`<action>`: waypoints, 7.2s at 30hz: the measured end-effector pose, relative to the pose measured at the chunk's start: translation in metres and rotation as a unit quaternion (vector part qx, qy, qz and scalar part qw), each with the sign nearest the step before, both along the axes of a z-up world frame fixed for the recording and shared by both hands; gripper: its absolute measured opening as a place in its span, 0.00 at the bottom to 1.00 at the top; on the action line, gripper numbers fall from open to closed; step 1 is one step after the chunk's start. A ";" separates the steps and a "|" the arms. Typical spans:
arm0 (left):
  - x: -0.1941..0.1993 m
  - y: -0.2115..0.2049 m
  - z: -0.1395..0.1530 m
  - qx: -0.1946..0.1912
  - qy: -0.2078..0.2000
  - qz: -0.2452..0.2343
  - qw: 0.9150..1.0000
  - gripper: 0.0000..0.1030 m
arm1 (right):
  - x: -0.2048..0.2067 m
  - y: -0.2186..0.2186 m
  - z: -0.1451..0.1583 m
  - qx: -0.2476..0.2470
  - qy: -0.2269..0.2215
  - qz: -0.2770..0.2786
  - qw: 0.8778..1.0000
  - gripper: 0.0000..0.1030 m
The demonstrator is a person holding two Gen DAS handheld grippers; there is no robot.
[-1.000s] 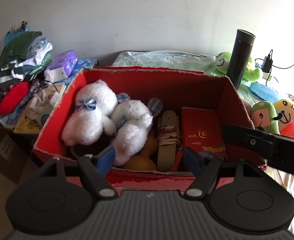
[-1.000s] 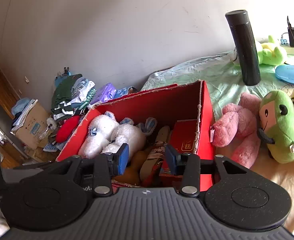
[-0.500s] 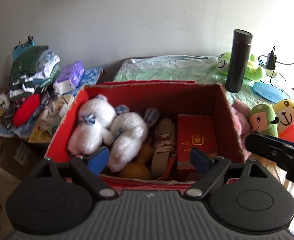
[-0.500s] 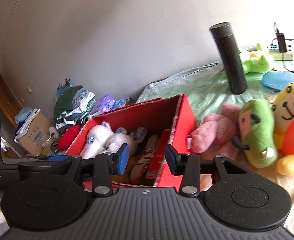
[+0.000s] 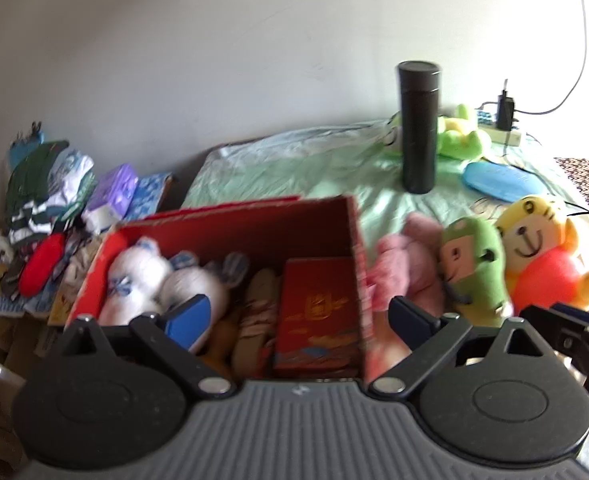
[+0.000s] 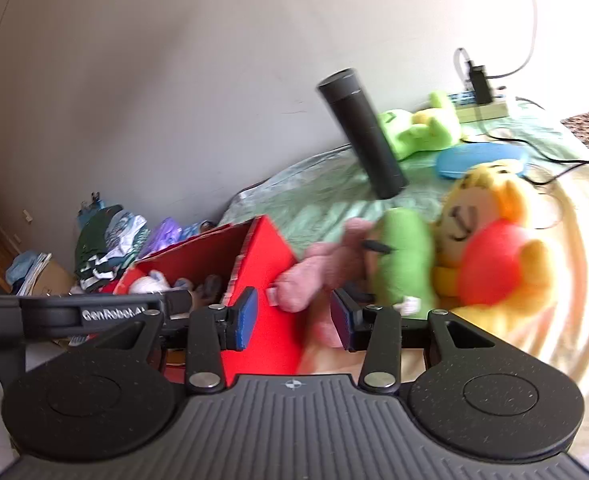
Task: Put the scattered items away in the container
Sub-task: 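Move the right gripper back toward the yellow tiger plush, then close the right gripper on the yellow tiger plush's red shirt, then lift the yellow tiger plush with the right gripper, then carry the tiger plush with the right gripper over the red box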
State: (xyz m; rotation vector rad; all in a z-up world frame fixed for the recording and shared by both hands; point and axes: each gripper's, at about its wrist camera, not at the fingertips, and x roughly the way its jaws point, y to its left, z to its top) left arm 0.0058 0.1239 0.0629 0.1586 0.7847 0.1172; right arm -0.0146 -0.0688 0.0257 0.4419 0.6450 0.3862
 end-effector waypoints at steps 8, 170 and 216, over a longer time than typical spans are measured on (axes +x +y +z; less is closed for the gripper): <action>0.005 -0.054 -0.006 -0.005 0.012 -0.038 0.999 0.95 | -0.005 -0.048 -0.011 0.003 0.023 -0.036 0.999 0.43; -0.099 0.006 -0.147 -0.268 0.186 -0.360 0.874 0.88 | -0.108 0.010 -0.096 0.005 0.181 -0.104 0.978 0.54; -0.151 0.240 -0.006 -0.235 -0.049 -0.290 0.926 0.76 | -0.099 0.211 0.016 -0.004 -0.070 0.099 0.993 0.44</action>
